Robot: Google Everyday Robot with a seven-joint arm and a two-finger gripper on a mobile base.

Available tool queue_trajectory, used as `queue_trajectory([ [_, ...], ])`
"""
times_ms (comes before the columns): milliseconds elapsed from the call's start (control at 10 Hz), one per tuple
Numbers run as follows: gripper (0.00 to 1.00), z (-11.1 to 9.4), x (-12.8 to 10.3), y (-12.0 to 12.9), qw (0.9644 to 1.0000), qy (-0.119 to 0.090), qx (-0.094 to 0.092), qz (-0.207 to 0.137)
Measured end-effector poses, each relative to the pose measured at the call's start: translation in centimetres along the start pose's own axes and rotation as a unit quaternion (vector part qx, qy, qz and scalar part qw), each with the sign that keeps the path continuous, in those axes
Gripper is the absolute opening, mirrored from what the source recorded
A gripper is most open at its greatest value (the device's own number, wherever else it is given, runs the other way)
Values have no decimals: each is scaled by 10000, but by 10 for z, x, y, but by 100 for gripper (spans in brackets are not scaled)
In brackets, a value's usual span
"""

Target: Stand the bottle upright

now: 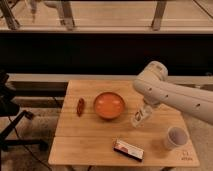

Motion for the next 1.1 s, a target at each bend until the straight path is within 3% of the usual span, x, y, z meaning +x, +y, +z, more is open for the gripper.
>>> queue_trajectory([
  [600,0,2,-14,-3,9996,96,-64,-258],
  [1000,0,0,-17,-3,9995,203,-6,-255],
  [1100,13,-1,-22,-7,9995,212,-28,-243],
])
